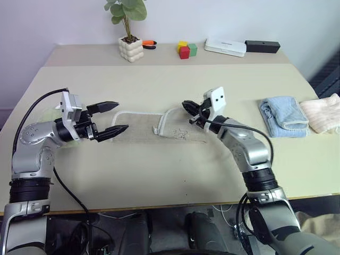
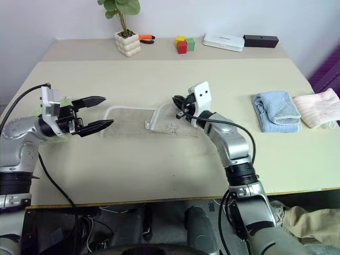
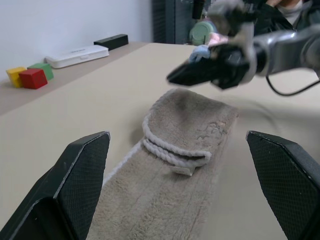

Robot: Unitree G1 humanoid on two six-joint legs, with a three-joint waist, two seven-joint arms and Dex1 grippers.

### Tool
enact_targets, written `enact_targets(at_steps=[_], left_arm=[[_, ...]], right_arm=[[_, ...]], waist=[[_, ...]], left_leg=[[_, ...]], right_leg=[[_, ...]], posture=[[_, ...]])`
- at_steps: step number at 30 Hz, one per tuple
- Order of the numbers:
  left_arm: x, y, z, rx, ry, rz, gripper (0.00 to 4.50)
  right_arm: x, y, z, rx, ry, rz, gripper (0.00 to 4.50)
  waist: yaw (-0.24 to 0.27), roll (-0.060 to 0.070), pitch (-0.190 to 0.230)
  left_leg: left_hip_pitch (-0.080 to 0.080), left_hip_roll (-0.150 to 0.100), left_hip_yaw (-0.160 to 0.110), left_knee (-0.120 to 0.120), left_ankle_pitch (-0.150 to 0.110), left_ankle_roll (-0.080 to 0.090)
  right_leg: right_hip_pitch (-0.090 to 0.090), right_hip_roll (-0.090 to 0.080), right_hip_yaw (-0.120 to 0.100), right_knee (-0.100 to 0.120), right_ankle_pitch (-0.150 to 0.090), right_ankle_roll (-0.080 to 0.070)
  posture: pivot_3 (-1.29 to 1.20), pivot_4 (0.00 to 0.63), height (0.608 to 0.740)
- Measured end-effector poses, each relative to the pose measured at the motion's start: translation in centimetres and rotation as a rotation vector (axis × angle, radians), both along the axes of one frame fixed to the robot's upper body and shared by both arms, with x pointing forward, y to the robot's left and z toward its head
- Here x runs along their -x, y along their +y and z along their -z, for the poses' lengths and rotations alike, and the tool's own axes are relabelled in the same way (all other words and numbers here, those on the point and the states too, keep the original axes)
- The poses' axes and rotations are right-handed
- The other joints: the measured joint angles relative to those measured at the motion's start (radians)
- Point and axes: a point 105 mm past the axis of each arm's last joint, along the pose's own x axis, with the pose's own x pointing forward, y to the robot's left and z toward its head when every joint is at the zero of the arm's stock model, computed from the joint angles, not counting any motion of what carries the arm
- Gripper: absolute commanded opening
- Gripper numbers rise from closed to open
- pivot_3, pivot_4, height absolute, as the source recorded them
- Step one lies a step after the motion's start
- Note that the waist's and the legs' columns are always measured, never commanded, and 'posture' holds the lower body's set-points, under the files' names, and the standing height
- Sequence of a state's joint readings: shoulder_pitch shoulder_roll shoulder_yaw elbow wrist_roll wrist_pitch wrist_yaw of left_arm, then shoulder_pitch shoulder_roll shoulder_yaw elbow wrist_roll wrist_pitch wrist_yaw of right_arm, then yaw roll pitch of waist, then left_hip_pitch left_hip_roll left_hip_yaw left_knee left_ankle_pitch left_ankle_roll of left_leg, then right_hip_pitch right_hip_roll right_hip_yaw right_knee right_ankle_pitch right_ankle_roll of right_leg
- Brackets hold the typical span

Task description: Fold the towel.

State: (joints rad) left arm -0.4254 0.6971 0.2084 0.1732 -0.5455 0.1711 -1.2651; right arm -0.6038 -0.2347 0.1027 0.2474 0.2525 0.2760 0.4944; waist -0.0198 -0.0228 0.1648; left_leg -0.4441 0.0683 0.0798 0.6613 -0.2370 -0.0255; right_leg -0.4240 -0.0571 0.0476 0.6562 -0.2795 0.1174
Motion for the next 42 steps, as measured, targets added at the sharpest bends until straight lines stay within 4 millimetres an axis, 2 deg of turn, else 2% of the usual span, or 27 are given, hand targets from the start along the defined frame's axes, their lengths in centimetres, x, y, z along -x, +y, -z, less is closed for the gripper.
enact_targets(at_steps=[4, 9, 15, 18, 20, 25, 26, 29, 37, 42], left_arm=[[0.5, -0.1, 0.4, 0.006, 0.032, -0.005, 4.5], [1.8, 0.3, 1.7, 0.037, 0.112, -0.031, 4.5], [2.0, 0.4, 1.1, 0.072, 0.131, -0.078, 4.5], [1.9, 0.7, 1.2, 0.157, 0.234, -0.122, 4.5], [2.4, 0.8, 1.1, 0.23, 0.317, -0.147, 4.5], [4.3, 0.9, 1.8, 0.432, 0.538, -0.216, 4.5], [4.7, 0.9, 2.1, 0.476, 0.578, -0.241, 4.5], [5.4, 1.0, 2.9, 0.543, 0.658, -0.296, 4.5], [6.2, 0.2, 6.1, 0.725, 0.833, -0.506, 4.5], [5.9, -1.0, 7.4, 0.869, 0.943, -0.572, 4.5]], right_arm=[[-0.8, 0.1, 3.0, 0.063, 0.031, 0.042, 0.03], [-0.3, 0.5, 4.9, 0.114, 0.017, 0.019, 0.03], [0.3, 1.0, 5.2, 0.166, -0.027, -0.02, 0.03], [0.9, 1.5, 4.8, 0.156, -0.023, -0.08, 0.87], [1.3, 1.7, 4.2, 0.151, -0.035, -0.119, 1.77], [2.4, 0.9, 0.0, 0.143, -0.15, -0.195, 4.3], [2.8, 0.5, -1.1, 0.154, -0.182, -0.217, 4.45], [3.5, -0.6, -2.5, 0.186, -0.228, -0.239, 4.45], [7.1, -4.4, -2.6, 0.283, -0.104, -0.393, 4.45], [7.5, -5.2, -2.9, 0.293, -0.083, -0.412, 4.45]], waist=[[0.001, 0.0, 0.0], [0.001, 0.0, 0.0], [0.001, -0.001, 0.0], [0.0, 0.0, 0.0], [-0.002, 0.0, 0.0], [0.002, 0.0, 0.0], [0.003, 0.0, 0.0], [0.007, -0.001, 0.0], [0.008, -0.001, 0.0], [0.009, -0.001, 0.0]], left_leg=[[0.0, 0.0, 0.0, 0.0, 0.0, 0.0], [0.0, 0.0, 0.0, 0.0, 0.0, 0.0], [0.002, 0.0, 0.0, 0.0, 0.0, 0.0], [0.001, 0.0, 0.0, 0.0, 0.0, 0.0], [0.001, 0.001, 0.0, 0.0, 0.0, 0.0], [0.001, 0.001, -0.001, 0.0, 0.0, 0.0], [0.001, 0.0, -0.001, 0.0, 0.0, 0.0], [0.002, 0.0, -0.001, 0.0, 0.0, 0.0], [0.002, -0.002, -0.002, 0.0, 0.0, 0.0], [0.003, -0.002, -0.002, 0.0, 0.0, 0.0]], right_leg=[[0.0, 0.0, 0.0, 0.0, 0.0, 0.0], [0.0, 0.0, 0.0, 0.0, 0.0, 0.0], [0.002, -0.001, 0.0, 0.001, 0.0, 0.0], [0.001, 0.0, 0.0, 0.001, 0.0, 0.0], [0.001, -0.001, 0.0, 0.001, 0.0, 0.0], [0.001, -0.002, 0.0, 0.001, 0.0, 0.0], [0.001, -0.003, 0.0, 0.001, 0.0, 0.0], [0.002, -0.003, -0.001, 0.001, 0.0, 0.0], [0.004, -0.004, -0.001, 0.0, 0.0, -0.001], [0.005, -0.004, -0.001, -0.001, -0.002, -0.003]], posture=[[0.0, 0.15, 0.735], [0.0, 0.15, 0.735], [0.0, 0.15, 0.735], [0.0, 0.15, 0.735], [0.0, 0.15, 0.735], [0.0, 0.15, 0.735], [0.0, 0.15, 0.735], [0.0, 0.15, 0.735], [0.0, 0.15, 0.735], [0.0, 0.15, 0.735]])
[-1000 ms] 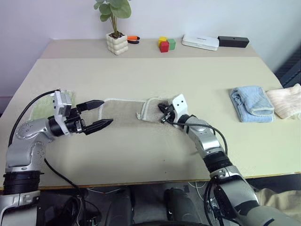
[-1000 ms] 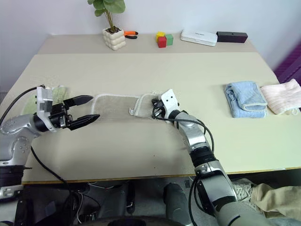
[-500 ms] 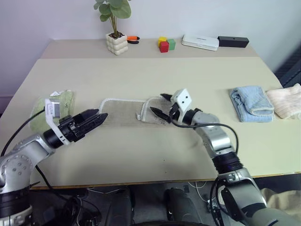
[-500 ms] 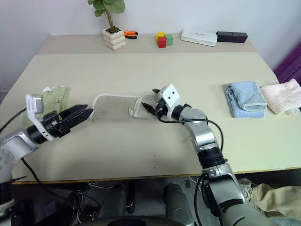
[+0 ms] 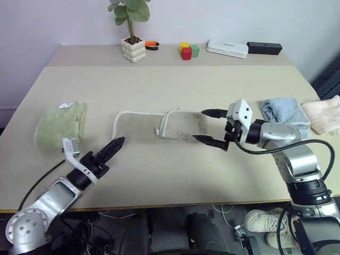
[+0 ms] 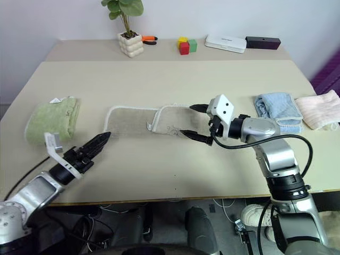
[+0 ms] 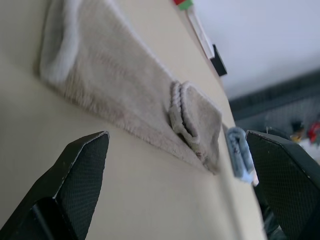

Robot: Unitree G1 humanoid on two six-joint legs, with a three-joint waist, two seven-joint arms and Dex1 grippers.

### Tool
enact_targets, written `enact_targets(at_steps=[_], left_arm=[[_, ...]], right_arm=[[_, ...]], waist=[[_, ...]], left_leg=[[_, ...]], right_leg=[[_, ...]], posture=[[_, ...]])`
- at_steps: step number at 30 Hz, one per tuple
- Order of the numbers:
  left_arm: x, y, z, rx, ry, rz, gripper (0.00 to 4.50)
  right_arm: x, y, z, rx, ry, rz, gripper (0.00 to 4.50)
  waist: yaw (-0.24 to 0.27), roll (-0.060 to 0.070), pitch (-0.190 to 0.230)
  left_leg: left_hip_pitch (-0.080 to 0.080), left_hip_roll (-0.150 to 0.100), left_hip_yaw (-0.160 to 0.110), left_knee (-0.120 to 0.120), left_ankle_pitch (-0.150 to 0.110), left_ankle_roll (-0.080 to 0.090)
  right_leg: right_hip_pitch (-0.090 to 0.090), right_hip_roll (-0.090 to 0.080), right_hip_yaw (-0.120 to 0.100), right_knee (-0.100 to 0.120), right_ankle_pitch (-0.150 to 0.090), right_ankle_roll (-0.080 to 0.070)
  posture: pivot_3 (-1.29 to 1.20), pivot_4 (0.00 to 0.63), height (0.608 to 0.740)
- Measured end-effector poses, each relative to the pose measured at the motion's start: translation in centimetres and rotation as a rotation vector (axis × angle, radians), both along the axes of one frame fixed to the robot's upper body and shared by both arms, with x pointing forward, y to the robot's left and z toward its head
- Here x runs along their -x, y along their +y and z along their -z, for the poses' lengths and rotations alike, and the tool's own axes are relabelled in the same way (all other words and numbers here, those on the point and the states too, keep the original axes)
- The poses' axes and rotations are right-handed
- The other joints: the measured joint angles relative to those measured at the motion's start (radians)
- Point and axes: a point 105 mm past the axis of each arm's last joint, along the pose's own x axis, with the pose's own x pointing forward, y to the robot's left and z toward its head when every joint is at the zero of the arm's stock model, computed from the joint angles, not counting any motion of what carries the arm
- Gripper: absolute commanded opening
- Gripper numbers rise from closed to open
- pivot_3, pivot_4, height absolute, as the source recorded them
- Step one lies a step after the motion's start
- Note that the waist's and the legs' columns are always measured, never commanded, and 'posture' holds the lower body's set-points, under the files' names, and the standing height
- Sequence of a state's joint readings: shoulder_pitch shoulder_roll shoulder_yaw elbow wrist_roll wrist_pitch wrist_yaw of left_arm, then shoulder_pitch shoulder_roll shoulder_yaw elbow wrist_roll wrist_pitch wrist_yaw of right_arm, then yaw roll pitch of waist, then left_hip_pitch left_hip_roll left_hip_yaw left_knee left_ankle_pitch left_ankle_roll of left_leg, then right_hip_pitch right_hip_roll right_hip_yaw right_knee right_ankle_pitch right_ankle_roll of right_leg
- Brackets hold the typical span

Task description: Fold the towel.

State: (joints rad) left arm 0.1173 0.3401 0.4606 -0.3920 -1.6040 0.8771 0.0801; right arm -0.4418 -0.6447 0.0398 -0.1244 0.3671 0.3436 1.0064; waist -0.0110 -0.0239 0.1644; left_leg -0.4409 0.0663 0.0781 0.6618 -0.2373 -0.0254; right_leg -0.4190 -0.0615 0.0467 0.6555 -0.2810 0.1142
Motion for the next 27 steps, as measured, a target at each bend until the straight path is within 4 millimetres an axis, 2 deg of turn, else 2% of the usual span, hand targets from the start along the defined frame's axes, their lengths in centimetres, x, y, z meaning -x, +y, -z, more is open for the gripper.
enact_targets(at_steps=[6, 10, 17, 18, 19, 24, 26, 27], left_arm=[[-1.1, 1.4, 1.1, 0.082, 0.094, -0.138, 4.5], [-2.6, 2.2, 1.0, 0.099, 0.1, -0.181, 4.5], [-4.2, 1.6, 1.2, 0.141, 0.107, -0.177, 4.5], [-4.6, 1.3, 1.2, 0.15, 0.114, -0.175, 3.98], [-4.8, 1.2, 1.4, 0.159, 0.125, -0.175, 3.65], [-5.2, 0.7, 2.7, 0.17, 0.182, -0.165, 1.16], [-5.6, 0.5, 1.9, 0.175, 0.155, -0.155, 0.1], [-5.7, 0.4, 1.6, 0.175, 0.144, -0.153, 0.02]], right_arm=[[0.3, 0.1, -0.2, 0.011, -0.03, -0.033, 4.45], [0.5, 0.1, -0.1, 0.01, -0.03, -0.043, 4.45], [0.5, 0.1, -0.3, 0.007, -0.046, -0.034, 4.45], [0.5, 0.1, -0.3, 0.008, -0.049, -0.033, 4.5], [0.6, 0.2, -0.3, 0.011, -0.053, -0.032, 4.5], [0.5, 0.1, -0.2, 0.016, -0.062, -0.019, 4.5], [0.5, 0.0, -0.2, 0.019, -0.066, -0.01, 4.5], [0.4, 0.0, -0.2, 0.02, -0.067, -0.008, 4.5]], waist=[[0.002, 0.0, 0.0], [0.004, 0.0, 0.0], [0.009, 0.0, 0.0], [0.013, 0.0, 0.0], [0.017, 0.0, 0.0], [0.023, 0.0, 0.0], [0.025, 0.0, 0.0], [0.025, 0.001, 0.0]], left_leg=[[0.0, -0.001, 0.0, 0.0, 0.0, 0.0], [0.0, -0.001, 0.0, 0.001, 0.0, 0.0], [0.005, -0.001, -0.001, 0.001, 0.0, 0.0], [0.007, -0.001, -0.001, 0.001, 0.0, 0.0], [0.009, -0.001, -0.001, 0.0, -0.001, 0.001], [0.01, -0.001, 0.0, 0.0, -0.001, 0.001], [0.011, -0.001, -0.001, 0.0, -0.001, 0.001], [0.012, -0.001, 0.0, 0.0, -0.001, 0.001]], right_leg=[[0.001, 0.0, 0.0, -0.001, 0.0, 0.0], [0.002, 0.001, 0.0, -0.002, 0.0, 0.0], [0.009, 0.0, -0.001, -0.005, 0.0, -0.001], [0.011, 0.0, -0.001, -0.006, 0.0, -0.001], [0.013, 0.0, -0.001, -0.007, -0.001, -0.001], [0.014, 0.0, -0.001, -0.008, -0.001, -0.001], [0.015, -0.001, -0.001, -0.008, -0.001, -0.002], [0.016, 0.0, -0.001, -0.008, -0.001, -0.002]], posture=[[0.0, 0.15, 0.735], [0.0, 0.15, 0.735], [0.0, 0.15, 0.735], [0.0, 0.15, 0.735], [0.0, 0.15, 0.735], [0.0, 0.15, 0.735], [0.0, 0.15, 0.735], [0.0, 0.15, 0.735]])
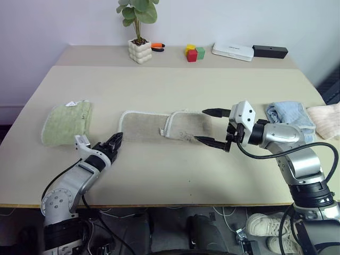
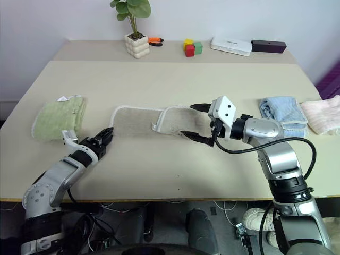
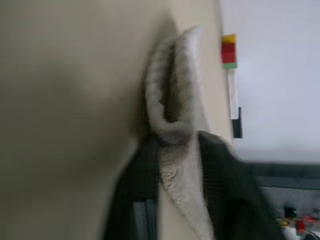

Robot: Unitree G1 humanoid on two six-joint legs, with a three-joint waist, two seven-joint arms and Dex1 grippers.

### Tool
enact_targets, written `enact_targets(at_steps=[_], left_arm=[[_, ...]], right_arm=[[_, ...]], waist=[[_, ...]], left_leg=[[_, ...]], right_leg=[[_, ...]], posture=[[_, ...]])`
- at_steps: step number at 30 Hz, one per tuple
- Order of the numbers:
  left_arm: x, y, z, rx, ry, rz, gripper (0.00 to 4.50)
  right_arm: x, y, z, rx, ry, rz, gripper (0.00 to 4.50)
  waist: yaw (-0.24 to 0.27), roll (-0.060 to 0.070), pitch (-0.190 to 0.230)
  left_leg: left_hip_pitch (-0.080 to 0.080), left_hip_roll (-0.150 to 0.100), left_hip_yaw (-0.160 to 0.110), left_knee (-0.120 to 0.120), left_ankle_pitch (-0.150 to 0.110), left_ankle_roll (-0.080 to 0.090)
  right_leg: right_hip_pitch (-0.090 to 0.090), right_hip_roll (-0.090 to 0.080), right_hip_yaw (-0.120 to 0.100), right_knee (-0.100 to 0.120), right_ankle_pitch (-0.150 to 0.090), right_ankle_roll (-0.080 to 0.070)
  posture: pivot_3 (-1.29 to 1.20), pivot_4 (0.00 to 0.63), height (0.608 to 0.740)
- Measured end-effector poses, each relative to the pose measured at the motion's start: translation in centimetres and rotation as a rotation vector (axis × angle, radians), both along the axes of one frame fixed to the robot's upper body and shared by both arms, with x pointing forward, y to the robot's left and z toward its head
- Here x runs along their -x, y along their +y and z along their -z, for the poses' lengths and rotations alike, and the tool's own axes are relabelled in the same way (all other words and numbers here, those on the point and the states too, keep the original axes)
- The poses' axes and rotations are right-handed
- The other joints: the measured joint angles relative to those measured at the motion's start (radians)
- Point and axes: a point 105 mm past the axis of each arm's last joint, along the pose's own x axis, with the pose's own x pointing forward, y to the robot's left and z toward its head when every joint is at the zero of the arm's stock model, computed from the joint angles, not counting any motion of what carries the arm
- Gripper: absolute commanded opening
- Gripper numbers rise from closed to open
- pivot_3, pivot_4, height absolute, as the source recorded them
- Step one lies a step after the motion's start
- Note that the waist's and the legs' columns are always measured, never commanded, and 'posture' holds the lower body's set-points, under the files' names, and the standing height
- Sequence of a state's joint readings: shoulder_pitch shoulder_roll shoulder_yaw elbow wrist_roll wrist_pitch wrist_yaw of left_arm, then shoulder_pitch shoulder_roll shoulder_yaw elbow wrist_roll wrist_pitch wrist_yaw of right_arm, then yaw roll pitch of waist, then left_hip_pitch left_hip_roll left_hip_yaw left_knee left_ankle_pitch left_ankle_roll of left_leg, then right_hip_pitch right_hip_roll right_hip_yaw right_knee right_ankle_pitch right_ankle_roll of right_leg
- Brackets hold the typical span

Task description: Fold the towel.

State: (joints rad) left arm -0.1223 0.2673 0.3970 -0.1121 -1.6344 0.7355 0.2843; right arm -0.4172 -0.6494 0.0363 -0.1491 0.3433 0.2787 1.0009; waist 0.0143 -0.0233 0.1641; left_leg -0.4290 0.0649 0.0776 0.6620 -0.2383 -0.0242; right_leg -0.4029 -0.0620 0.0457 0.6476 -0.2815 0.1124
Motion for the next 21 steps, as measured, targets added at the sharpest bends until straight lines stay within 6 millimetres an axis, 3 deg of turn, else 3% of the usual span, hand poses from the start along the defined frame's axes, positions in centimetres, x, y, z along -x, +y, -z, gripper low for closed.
enact_targets(at_steps=[6, 9, 13, 21], left_arm=[[-0.2, -0.1, -0.5, -0.031, -0.043, 0.034, 0.02], [-0.2, -1.2, -2.6, -0.101, -0.165, 0.11, 0.02], [0.3, -4.6, -6.7, -0.225, -0.407, 0.285, 0.02], [1.1, -10.7, -6.5, -0.417, -0.602, 0.639, 0.02]], right_arm=[[0.4, -0.6, -0.1, -0.048, 0.042, -0.001, 4.5], [0.8, -2.0, -1.0, -0.115, 0.102, 0.01, 4.5], [2.1, -4.1, -2.4, -0.282, 0.235, 0.004, 4.5], [3.2, -4.9, -2.1, -0.276, 0.27, 0.017, 4.5]], waist=[[-0.002, 0.0, 0.0], [-0.001, -0.001, 0.001], [-0.003, -0.001, 0.001], [-0.009, 0.0, 0.001]], left_leg=[[0.001, 0.0, 0.0, -0.001, 0.0, 0.0], [0.001, 0.0, 0.001, -0.001, 0.0, 0.0], [0.002, 0.0, 0.001, -0.002, -0.001, 0.0], [0.002, 0.0, 0.002, -0.006, -0.001, 0.0]], right_leg=[[0.001, 0.0, 0.0, -0.002, 0.0, 0.0], [0.001, -0.001, 0.0, -0.002, 0.0, -0.001], [0.002, -0.001, 0.0, -0.003, -0.001, -0.002], [-0.001, 0.0, 0.001, -0.004, -0.001, -0.003]], posture=[[0.0, 0.15, 0.735], [0.0, 0.15, 0.735], [0.0, 0.15, 0.735], [0.0, 0.15, 0.735]])
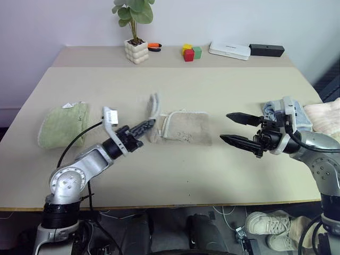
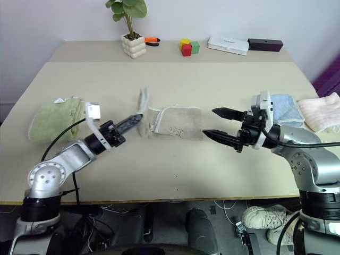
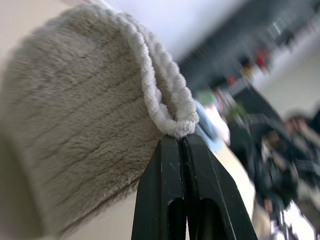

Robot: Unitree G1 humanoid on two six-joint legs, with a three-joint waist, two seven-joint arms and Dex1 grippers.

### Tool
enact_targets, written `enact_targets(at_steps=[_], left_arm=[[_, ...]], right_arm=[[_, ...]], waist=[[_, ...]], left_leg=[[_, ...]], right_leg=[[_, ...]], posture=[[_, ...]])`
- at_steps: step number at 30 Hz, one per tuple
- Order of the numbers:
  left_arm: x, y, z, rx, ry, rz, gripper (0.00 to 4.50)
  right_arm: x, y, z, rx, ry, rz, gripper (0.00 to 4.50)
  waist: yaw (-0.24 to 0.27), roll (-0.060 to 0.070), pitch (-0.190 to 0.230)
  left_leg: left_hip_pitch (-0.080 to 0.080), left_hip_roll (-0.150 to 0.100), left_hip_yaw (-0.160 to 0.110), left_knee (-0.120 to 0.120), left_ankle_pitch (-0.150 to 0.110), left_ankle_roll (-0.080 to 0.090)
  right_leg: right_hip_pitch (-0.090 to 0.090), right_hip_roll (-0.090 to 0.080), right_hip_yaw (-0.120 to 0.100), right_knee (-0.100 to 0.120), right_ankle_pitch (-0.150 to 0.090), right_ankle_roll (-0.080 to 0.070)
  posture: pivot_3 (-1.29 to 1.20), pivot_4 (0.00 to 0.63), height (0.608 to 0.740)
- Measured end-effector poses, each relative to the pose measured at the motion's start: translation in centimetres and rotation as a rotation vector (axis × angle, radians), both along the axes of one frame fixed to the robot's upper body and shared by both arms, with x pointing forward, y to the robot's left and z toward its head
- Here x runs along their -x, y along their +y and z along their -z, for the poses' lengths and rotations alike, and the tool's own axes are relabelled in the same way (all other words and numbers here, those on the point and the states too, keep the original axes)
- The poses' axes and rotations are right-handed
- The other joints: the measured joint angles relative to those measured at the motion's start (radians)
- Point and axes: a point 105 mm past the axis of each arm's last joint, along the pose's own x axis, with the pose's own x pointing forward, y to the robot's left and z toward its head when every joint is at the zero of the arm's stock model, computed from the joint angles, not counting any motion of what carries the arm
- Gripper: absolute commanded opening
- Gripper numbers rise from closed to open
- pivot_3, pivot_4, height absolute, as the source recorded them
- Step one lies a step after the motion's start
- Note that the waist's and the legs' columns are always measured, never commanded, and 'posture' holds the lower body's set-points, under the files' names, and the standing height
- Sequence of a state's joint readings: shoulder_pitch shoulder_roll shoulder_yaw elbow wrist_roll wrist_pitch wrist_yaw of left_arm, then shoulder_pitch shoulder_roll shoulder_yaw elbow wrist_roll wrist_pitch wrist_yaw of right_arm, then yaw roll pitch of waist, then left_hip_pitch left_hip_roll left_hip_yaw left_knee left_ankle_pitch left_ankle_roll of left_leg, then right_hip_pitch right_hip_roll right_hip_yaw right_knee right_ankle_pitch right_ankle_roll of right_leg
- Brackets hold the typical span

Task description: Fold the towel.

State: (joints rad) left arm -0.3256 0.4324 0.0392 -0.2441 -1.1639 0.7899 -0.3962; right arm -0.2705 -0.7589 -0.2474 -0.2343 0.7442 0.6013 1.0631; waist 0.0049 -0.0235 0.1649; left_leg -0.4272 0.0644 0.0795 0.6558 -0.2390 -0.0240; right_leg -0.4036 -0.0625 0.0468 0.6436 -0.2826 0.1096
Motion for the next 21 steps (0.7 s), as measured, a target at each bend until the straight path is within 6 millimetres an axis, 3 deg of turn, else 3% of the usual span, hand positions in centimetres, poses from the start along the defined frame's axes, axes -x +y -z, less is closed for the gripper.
enact_targets(at_steps=[7, 16, 21], left_arm=[[-1.5, -3.7, 1.5, -0.075, -0.054, 0.16, 0.02], [-2.8, -8.6, 1.3, -0.043, -0.11, 0.272, 0.02], [-2.7, -10.4, 3.3, -0.112, -0.091, 0.324, 0.02]], right_arm=[[0.6, -0.9, 0.5, 0.02, 0.014, 0.042, 4.5], [1.4, -1.2, 0.8, 0.042, 0.004, 0.094, 4.5], [1.5, -1.1, 0.6, 0.047, -0.01, 0.111, 4.5]], waist=[[0.008, 0.0, 0.0], [0.005, 0.0, 0.0], [0.005, 0.0, 0.0]], left_leg=[[-0.001, 0.0, 0.0, -0.002, 0.0, 0.0], [-0.001, 0.0, -0.001, -0.005, 0.0, 0.0], [-0.001, -0.001, -0.001, -0.006, 0.0, 0.0]], right_leg=[[0.0, 0.0, 0.0, -0.004, 0.0, 0.0], [0.0, 0.001, 0.0, -0.008, 0.0, 0.001], [0.0, 0.001, 0.0, -0.009, 0.001, 0.001]], posture=[[0.0, 0.15, 0.735], [0.0, 0.15, 0.735], [0.0, 0.15, 0.735]])
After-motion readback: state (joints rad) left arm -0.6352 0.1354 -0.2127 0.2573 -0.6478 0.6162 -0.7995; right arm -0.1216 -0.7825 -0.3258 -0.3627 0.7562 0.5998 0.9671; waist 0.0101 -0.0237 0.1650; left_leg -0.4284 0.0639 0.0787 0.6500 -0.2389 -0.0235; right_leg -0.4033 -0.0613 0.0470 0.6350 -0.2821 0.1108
